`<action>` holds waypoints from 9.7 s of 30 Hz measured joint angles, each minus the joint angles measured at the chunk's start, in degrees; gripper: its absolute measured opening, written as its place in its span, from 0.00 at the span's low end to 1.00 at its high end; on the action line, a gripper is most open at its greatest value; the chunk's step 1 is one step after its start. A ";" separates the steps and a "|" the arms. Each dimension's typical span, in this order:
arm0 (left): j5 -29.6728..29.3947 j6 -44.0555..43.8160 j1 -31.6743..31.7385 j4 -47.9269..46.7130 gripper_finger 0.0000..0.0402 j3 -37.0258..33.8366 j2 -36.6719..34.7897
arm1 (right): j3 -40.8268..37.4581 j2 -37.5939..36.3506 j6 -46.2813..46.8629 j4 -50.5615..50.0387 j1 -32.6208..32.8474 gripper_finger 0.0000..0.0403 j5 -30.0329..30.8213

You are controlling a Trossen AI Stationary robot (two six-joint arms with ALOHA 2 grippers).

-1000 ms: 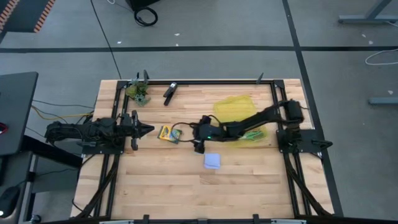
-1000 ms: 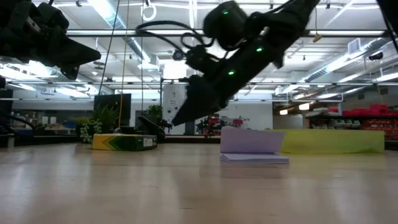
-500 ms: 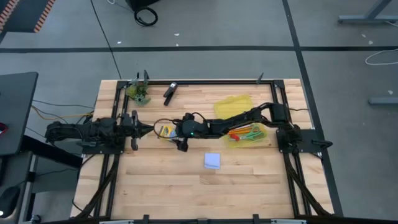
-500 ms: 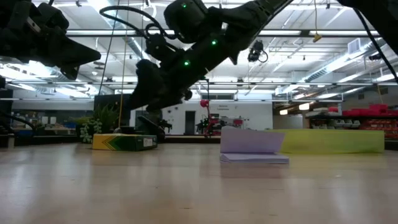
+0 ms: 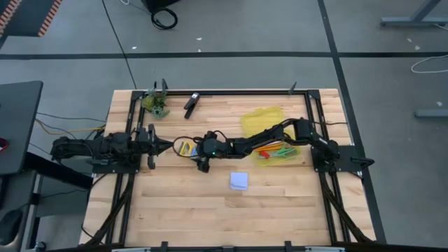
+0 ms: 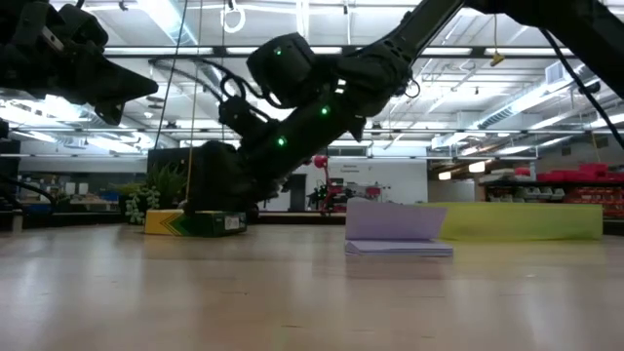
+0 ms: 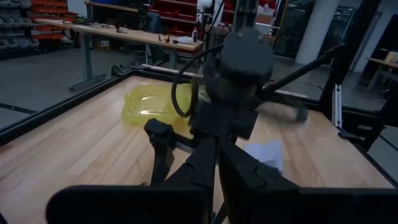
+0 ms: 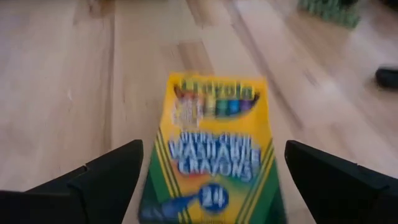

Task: Pack school essentials
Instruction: Put the yellow crayon box into the yellow supply box

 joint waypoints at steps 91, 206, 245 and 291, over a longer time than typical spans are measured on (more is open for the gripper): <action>0.00 0.00 0.02 0.02 0.09 -0.02 0.00 | -5.55 -8.25 -4.32 -10.86 -0.65 0.88 -0.13; -0.02 0.00 0.00 0.00 0.09 0.00 -0.02 | -64.96 -96.22 33.32 -47.23 18.38 0.87 15.16; 0.00 0.00 0.02 0.02 0.09 0.00 -0.02 | -64.96 -77.09 30.24 -35.94 18.34 0.88 17.19; -0.02 0.01 0.02 0.02 0.08 0.00 -0.02 | -60.11 -77.07 25.61 -50.32 6.27 0.98 19.72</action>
